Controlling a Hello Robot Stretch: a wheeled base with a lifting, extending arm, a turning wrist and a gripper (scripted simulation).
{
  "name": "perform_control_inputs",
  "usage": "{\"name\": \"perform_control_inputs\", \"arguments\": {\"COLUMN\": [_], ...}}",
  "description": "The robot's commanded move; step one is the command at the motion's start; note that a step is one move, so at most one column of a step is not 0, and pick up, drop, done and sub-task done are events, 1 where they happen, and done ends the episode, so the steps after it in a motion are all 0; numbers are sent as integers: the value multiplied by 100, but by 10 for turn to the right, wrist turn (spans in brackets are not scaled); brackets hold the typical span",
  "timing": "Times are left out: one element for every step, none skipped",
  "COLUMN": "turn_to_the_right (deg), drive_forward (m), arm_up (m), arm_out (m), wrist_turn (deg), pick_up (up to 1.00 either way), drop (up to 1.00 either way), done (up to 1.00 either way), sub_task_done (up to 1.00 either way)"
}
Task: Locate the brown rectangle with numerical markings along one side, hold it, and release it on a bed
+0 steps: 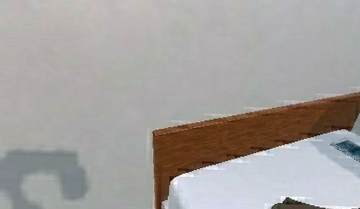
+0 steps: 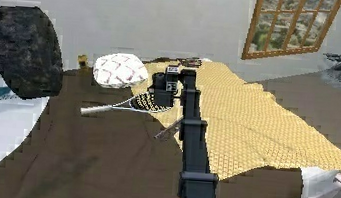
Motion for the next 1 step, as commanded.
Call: {"name": "perform_control_inputs", "arguments": {"turn_to_the_right": [0], "drive_forward": [0], "arm_up": [0], "arm_out": [0], "wrist_turn": [0], "pick_up": [0], "drop": [0], "done": [100], "sub_task_done": [0]}}
